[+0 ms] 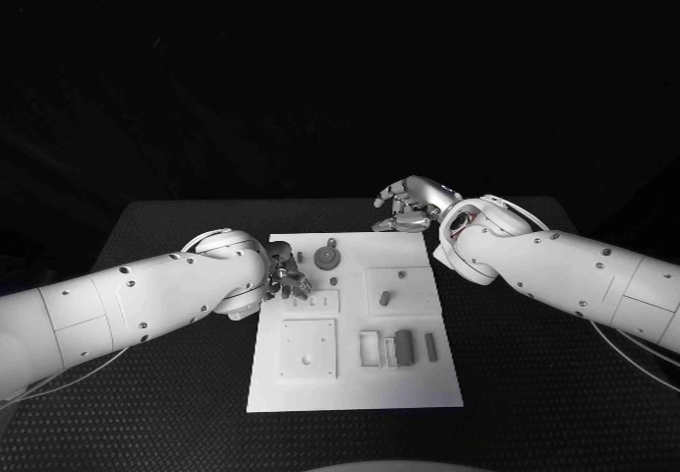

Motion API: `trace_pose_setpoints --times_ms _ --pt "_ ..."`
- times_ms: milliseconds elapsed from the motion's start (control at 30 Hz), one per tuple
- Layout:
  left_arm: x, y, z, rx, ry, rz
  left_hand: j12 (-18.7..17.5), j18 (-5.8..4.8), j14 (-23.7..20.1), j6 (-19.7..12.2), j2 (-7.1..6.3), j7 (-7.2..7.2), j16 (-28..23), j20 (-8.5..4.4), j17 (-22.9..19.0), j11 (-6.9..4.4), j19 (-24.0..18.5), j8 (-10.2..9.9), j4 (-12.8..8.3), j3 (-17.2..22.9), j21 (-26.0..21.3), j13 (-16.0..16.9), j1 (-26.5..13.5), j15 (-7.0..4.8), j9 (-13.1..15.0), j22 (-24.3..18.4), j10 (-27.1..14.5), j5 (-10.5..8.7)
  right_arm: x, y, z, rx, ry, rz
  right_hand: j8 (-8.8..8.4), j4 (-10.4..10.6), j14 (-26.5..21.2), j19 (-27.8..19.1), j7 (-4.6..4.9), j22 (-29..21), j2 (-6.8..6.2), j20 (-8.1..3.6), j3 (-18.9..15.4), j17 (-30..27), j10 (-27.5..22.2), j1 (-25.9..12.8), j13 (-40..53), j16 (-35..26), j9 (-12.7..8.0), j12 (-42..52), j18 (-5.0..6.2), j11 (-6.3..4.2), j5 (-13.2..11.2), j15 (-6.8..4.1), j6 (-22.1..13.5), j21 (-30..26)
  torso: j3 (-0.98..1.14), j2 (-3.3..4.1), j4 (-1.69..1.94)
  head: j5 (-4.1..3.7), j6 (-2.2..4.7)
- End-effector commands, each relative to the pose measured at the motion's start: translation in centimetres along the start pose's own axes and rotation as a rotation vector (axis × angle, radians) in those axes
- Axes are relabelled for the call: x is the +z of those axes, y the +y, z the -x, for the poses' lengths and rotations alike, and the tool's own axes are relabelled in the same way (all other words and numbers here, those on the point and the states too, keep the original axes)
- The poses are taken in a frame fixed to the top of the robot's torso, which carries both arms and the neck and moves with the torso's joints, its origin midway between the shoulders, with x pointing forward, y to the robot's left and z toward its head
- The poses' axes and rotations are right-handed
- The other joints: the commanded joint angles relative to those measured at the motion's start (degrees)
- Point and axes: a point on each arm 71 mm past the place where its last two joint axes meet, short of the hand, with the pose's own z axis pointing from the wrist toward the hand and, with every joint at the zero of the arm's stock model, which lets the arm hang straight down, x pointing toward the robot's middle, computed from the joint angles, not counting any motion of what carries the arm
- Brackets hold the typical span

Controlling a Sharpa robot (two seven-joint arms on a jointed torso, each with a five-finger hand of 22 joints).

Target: Assemble the parts on the task board

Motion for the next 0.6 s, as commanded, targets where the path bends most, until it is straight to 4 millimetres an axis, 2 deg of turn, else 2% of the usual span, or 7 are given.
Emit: trace_pose_setpoints --times_ms 33,600 --pt "-0.06 -0.05 0.05 -0.045 0.000 0.006 0.2 1.53 0.7 0.9 0.74 0.07 0.2 -1.15 -0.1 -0.32 1.0 0.2 -5.3 5.5 0.3 0.0 1.4 -1.38 0.4 1.2 0.0 0.41 0.02 0.09 -0.08 -0.001 0.008 0.007 0.16 0.4 -0.5 0.0 0.30 0.9 0.08 -0.41 0.0 -0.1 -0.4 -0.7 -0.1 -0.3 0.0 0.3 1.72 -0.11 -0.1 -0.05 0.0 -0.2 -0.03 0.06 -0.04 -0.01 -0.07" --pt "0.87 -0.42 -0.70 -0.042 -0.005 0.015 0.3 1.52 0.8 0.9 0.72 0.06 0.3 -1.16 -0.1 -0.34 1.0 0.2 -5.2 5.5 0.4 0.0 1.3 -1.41 0.4 1.2 0.0 0.50 0.09 0.09 -0.13 0.000 0.009 0.006 0.17 0.4 -0.5 0.0 0.30 0.9 0.08 -0.41 0.0 -0.1 -0.4 -0.7 -0.1 -0.3 -0.1 0.3 1.72 -0.11 -0.1 -0.05 0.0 -0.2 0.03 0.09 -0.09 0.09 -0.08"
